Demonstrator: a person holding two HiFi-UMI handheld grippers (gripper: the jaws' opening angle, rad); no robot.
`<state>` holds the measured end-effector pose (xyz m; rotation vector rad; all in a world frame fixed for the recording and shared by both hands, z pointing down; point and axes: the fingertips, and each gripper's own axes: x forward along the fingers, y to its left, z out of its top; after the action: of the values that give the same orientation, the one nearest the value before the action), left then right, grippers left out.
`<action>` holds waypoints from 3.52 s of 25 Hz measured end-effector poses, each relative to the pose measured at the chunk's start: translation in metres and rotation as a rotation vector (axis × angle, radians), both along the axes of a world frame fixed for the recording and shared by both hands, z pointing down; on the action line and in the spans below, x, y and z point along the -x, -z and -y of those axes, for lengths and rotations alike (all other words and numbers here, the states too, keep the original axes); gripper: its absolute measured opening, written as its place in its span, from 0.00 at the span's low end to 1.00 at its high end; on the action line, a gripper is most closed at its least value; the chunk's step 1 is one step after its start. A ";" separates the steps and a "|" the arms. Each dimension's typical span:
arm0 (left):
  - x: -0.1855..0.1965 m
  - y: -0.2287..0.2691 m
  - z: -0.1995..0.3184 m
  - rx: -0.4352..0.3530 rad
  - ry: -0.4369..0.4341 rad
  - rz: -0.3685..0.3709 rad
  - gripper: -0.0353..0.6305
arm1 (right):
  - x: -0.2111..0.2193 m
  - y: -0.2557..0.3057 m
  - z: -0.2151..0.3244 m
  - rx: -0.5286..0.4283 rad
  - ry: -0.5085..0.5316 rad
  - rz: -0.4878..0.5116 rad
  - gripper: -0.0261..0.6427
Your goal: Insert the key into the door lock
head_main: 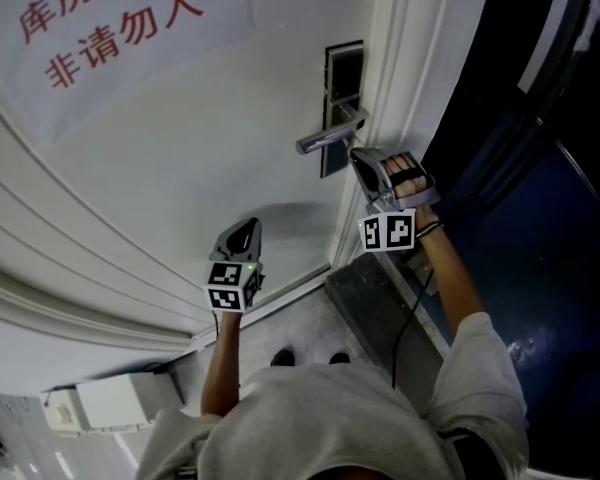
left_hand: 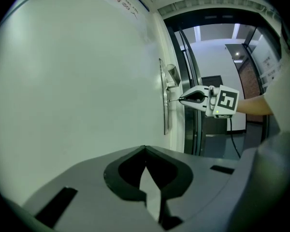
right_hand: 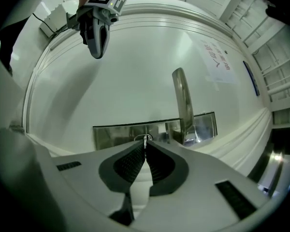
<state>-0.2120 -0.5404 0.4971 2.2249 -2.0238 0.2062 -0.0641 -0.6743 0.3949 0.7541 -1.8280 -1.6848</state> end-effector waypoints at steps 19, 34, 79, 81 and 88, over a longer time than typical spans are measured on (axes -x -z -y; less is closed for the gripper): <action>0.001 -0.004 0.005 0.011 0.002 0.002 0.08 | 0.009 0.000 0.011 -0.028 -0.004 -0.037 0.08; 0.005 -0.006 0.008 0.007 0.010 -0.011 0.08 | 0.025 -0.001 0.028 -0.046 -0.037 -0.039 0.08; -0.043 0.003 0.013 -0.010 -0.140 0.005 0.08 | -0.048 -0.025 -0.012 0.127 -0.133 0.080 0.08; -0.045 0.003 0.015 -0.011 -0.148 0.004 0.08 | -0.056 -0.024 -0.013 0.200 -0.151 0.159 0.08; -0.065 0.000 0.025 -0.007 -0.204 0.003 0.08 | -0.104 -0.033 -0.016 0.470 -0.250 0.490 0.07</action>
<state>-0.1472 -0.5655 0.4970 2.4362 -1.7990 0.2223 0.0396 -0.6582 0.4281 1.1900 -2.2232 -0.9038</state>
